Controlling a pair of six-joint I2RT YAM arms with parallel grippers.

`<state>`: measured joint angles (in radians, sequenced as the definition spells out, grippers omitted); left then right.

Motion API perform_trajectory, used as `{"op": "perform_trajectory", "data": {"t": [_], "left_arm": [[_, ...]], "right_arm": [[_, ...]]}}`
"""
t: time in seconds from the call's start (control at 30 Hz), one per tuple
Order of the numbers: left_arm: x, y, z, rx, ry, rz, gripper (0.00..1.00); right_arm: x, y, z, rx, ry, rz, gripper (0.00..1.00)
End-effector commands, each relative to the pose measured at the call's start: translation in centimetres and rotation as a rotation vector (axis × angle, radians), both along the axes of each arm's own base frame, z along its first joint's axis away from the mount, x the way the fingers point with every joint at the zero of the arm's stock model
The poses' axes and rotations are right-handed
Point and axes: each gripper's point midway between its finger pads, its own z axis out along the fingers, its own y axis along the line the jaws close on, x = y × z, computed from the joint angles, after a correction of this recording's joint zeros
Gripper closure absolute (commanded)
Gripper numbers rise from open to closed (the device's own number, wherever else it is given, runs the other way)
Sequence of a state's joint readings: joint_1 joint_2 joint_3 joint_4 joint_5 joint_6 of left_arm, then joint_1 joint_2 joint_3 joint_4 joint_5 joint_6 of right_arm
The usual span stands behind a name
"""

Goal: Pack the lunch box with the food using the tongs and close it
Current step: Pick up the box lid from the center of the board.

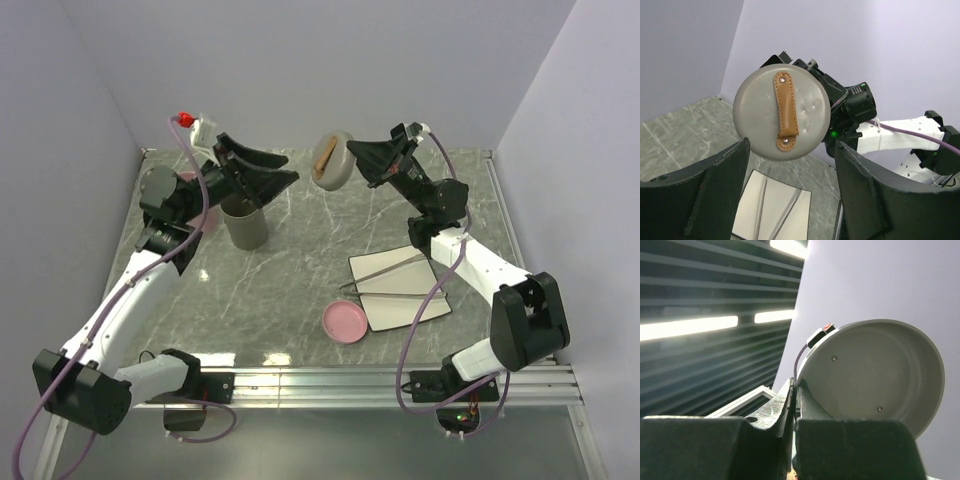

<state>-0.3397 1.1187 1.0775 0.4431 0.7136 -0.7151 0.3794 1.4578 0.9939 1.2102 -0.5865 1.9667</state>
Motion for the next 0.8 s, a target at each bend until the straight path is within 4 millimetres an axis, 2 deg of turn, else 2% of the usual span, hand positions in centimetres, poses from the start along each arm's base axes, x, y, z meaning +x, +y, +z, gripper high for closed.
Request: {"op": "perform_trajectory", "data": {"t": [0.0,0.2,0.27,0.53,0.73,0.77], "left_arm": [[0.2,-0.9,2.4,-0.024,-0.063,0.008,0.26],[0.9,-2.5,2.6,-0.009,-0.062,-0.01,0.36],[0.9,-2.9,2.7,-0.001,-0.068,-0.015,0.37],[0.8,-4.4,1.1,0.019,-0.035,-0.045,0.43],[0.9,-5.1,0.8,0.032,-0.035,-0.043,0.46],[1.0,-5.1,0.7,0.035,-0.034,-0.04,0.49]], "right_arm": [[-1.1,-0.9,2.3,0.092,-0.015,0.019,1.0],[-1.0,-0.7,2.0,0.089,-0.001,0.023,1.0],[-1.0,-0.6,2.1,0.089,-0.005,0.026,1.0],[-1.0,-0.1,1.9,0.083,-0.005,0.032,1.0],[-1.3,0.4,2.0,0.087,-0.007,0.052,1.0],[-1.4,0.6,2.0,0.087,-0.002,0.059,1.0]]}}
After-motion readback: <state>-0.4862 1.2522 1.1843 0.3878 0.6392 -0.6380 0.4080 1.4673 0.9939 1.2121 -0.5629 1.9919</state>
